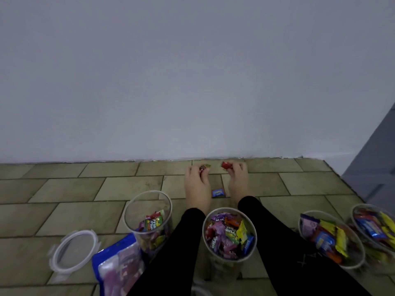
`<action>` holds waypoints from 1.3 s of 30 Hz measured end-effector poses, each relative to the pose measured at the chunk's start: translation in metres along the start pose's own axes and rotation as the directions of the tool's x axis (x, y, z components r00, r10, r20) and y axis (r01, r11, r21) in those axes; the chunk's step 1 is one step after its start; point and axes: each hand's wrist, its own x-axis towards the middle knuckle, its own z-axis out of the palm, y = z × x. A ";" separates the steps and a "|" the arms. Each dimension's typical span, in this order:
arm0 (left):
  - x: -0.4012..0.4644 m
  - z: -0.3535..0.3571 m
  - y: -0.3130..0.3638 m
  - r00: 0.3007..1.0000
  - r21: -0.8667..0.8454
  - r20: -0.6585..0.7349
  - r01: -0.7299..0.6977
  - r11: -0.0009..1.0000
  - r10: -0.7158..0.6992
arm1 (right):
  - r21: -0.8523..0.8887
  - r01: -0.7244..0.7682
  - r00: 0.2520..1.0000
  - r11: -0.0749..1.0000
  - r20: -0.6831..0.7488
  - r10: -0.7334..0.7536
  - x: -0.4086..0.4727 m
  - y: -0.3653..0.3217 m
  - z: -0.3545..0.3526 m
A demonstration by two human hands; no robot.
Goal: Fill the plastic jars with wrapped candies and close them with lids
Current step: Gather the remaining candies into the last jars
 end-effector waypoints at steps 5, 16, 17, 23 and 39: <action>0.003 -0.014 0.028 0.997 -0.084 -0.036 -0.078 0.993 0.076 | 0.108 0.029 0.997 0.994 -0.078 -0.020 -0.003 -0.023 -0.024; -0.001 -0.081 0.098 0.998 -0.277 0.012 -0.055 0.959 0.061 | 0.242 0.139 0.987 0.960 0.041 -0.153 -0.018 -0.123 -0.068; -0.002 -0.090 0.100 0.996 -0.227 0.013 -0.079 0.971 0.084 | 0.248 0.148 0.981 0.957 0.086 -0.174 -0.023 -0.133 -0.067; -0.014 -0.153 0.084 0.987 -0.014 -0.015 -0.163 0.987 0.162 | 0.149 0.203 0.922 0.968 0.303 -0.240 -0.057 -0.175 -0.058; -0.055 -0.188 0.038 0.994 -0.196 0.063 -0.071 0.978 0.084 | -0.386 0.440 0.748 0.811 0.658 -0.093 -0.100 -0.217 -0.039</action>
